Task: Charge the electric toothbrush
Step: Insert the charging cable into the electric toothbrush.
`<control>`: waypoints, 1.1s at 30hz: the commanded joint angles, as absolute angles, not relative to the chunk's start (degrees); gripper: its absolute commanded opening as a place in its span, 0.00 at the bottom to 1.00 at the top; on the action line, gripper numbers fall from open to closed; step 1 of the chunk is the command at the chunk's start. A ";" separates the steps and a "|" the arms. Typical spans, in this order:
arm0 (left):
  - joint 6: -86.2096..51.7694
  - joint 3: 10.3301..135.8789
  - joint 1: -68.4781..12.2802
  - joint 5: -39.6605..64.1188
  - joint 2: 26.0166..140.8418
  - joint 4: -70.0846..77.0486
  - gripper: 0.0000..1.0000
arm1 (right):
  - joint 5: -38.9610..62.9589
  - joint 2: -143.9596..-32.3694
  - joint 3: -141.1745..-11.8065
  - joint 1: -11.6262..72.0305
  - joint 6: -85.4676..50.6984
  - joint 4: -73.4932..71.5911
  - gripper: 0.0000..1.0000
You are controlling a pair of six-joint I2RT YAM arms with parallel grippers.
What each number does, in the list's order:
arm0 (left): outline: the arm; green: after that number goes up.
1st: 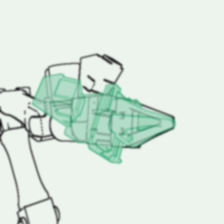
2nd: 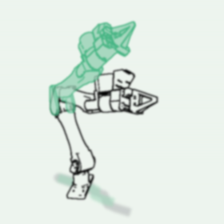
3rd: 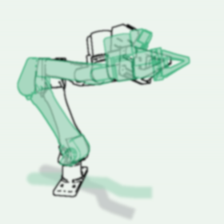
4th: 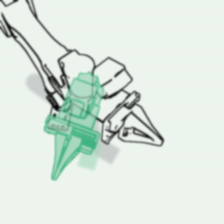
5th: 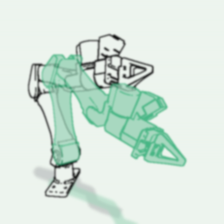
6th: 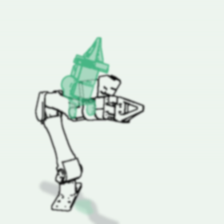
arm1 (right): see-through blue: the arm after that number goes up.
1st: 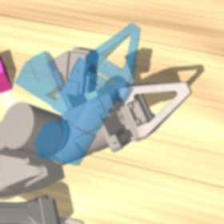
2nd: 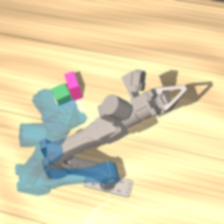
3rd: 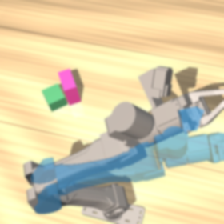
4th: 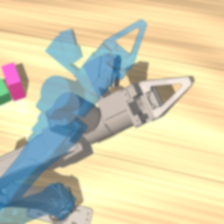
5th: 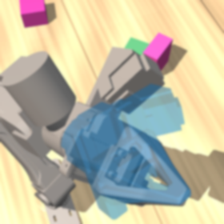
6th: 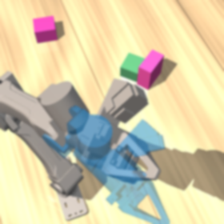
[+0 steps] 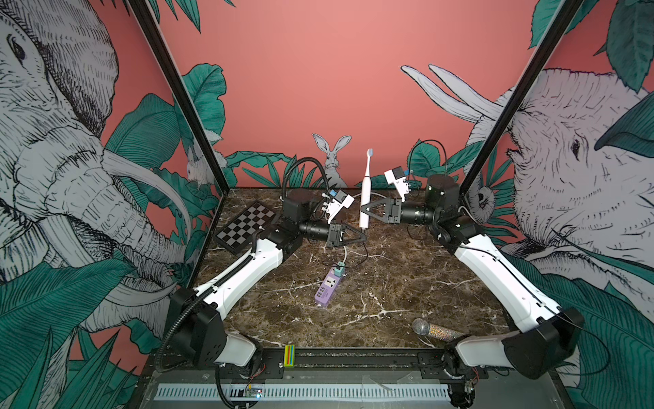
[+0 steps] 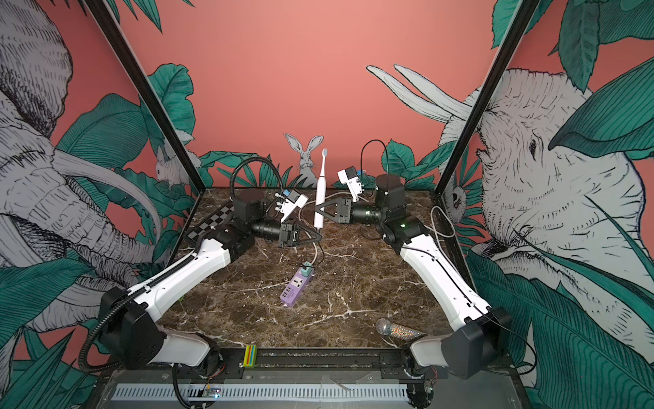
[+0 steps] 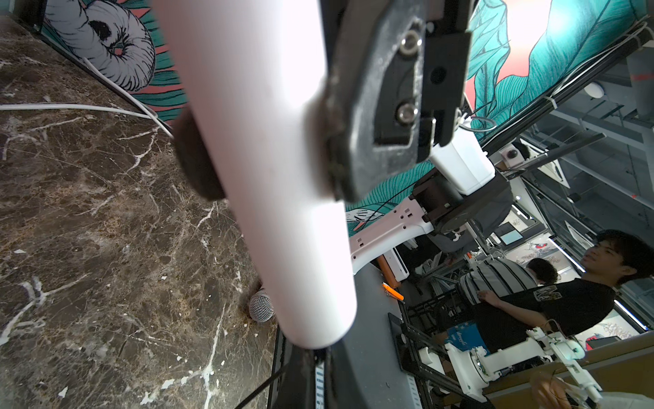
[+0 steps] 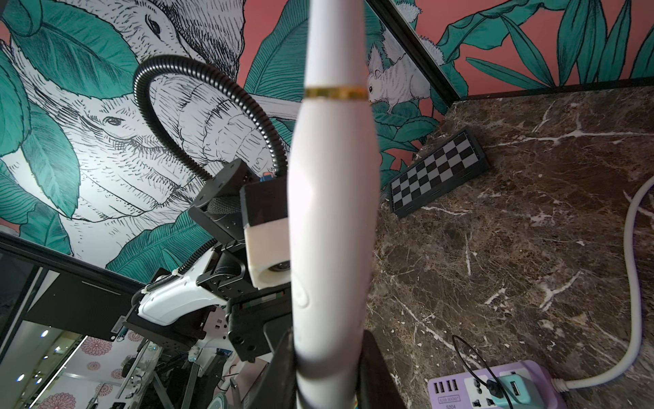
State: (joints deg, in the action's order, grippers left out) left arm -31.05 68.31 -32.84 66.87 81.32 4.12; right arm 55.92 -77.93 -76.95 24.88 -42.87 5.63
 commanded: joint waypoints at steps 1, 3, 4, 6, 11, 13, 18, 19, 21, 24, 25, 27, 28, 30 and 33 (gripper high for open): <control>-33.22 68.56 -31.64 65.24 80.11 13.45 0.00 | 58.90 -76.58 -75.57 25.87 -43.48 5.36 0.00; -33.50 68.23 -31.30 64.74 79.81 14.15 0.00 | 59.21 -76.31 -75.58 25.84 -42.91 5.28 0.00; -33.84 67.91 -31.00 64.40 79.64 14.95 0.00 | 59.27 -76.24 -75.58 25.84 -42.73 5.34 0.00; -35.08 67.34 -30.48 64.25 79.46 17.18 0.00 | 59.94 -76.29 -75.54 25.89 -42.63 5.52 0.00; -35.42 67.05 -30.15 64.10 79.37 18.01 0.00 | 60.48 -76.43 -75.52 25.88 -42.01 7.13 0.00; -35.42 67.06 -30.15 64.15 79.45 18.06 0.00 | 60.67 -76.64 -75.56 25.93 -42.01 7.37 0.00; -35.16 66.97 -29.84 63.99 79.19 18.33 0.00 | 61.52 -76.65 -75.58 26.59 -40.89 8.73 0.00; -35.07 66.95 -29.67 63.76 79.02 18.29 0.00 | 61.37 -76.64 -75.54 26.72 -40.18 9.71 0.00; -34.89 66.98 -29.36 63.54 78.76 18.12 0.00 | 61.37 -76.68 -75.54 27.06 -38.87 11.16 0.00; -34.89 66.67 -29.18 62.79 78.32 18.47 0.00 | 60.34 -76.22 -74.29 27.50 -38.32 10.95 0.00; -34.89 66.62 -29.15 62.45 78.31 18.48 0.00 | 60.12 -76.23 -73.55 27.64 -39.22 10.01 0.00; -35.15 66.42 -29.11 62.11 78.31 18.83 0.00 | 59.42 -76.13 -72.66 28.05 -41.19 7.61 0.00; -35.53 66.21 -29.15 61.88 78.31 19.34 0.00 | 58.19 -75.75 -71.99 28.21 -41.99 6.46 0.00; -36.01 65.92 -29.11 61.48 78.22 20.12 0.00 | 56.60 -74.83 -69.72 28.29 -45.82 0.85 0.00; -35.90 65.66 -29.09 60.73 77.89 20.13 0.00 | 56.14 -74.03 -67.46 28.64 -48.62 -3.34 0.00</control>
